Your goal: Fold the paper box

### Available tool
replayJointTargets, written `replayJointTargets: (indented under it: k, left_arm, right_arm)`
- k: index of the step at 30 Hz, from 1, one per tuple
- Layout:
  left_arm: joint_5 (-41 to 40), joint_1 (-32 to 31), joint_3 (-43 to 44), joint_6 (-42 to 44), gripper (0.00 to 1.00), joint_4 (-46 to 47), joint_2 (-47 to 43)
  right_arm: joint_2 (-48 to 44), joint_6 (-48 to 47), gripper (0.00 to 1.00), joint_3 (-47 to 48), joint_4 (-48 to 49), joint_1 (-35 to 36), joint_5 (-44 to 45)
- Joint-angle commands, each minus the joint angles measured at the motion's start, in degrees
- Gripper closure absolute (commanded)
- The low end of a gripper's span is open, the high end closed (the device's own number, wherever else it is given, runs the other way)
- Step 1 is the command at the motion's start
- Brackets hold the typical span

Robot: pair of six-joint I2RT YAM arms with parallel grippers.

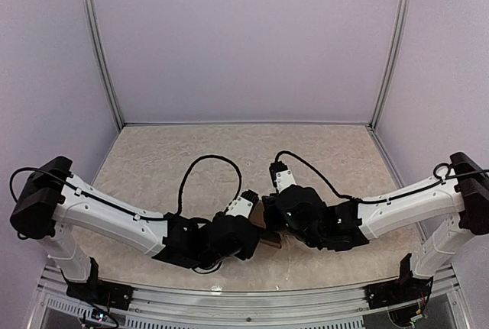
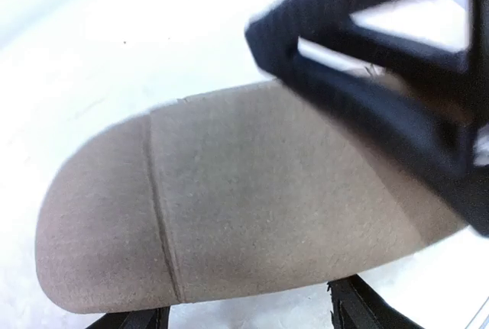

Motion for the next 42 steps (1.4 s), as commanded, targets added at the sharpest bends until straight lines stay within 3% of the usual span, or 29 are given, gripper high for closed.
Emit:
replayJointTargets:
  k: [1, 10, 17, 22, 28, 36, 42]
  left_arm:
    - [3.82, -0.32, -1.59, 1.4, 0.27, -0.34, -4.05]
    - [5.53, 0.05, -1.48, 4.01, 0.23, -4.01, -11.33]
    - [8.47, 4.15, -2.99, 3.95, 0.25, -4.65, -16.47]
    - [12.14, 7.89, -4.66, 0.73, 0.38, -4.11, -17.3]
    - [13.28, 10.39, -7.05, -3.0, 0.63, -6.29, -17.04]
    - [21.65, 12.3, -10.49, -5.93, 0.91, -0.68, -15.43]
    - [28.42, 12.81, -11.74, -6.7, 0.92, 6.08, -14.03]
  right_arm:
    - [2.55, 1.92, 0.79, -2.89, -5.65, -0.36, -1.2]
    - [1.4, 1.44, 0.79, -2.71, -5.41, -0.34, -0.99]
    - [0.36, 0.75, 0.8, -2.62, -5.18, -0.35, -1.9]
    - [0.35, 1.2, 0.8, -3.13, -4.86, -0.27, -2.28]
    - [-0.24, 1.09, 0.8, -2.96, -5.1, -0.26, -1.98]
    - [-1.01, 1.1, 0.8, -3.08, -5.17, -0.26, -1.89]
    - [-1.34, 1.22, 0.8, -3.08, -5.56, -0.27, -1.77]
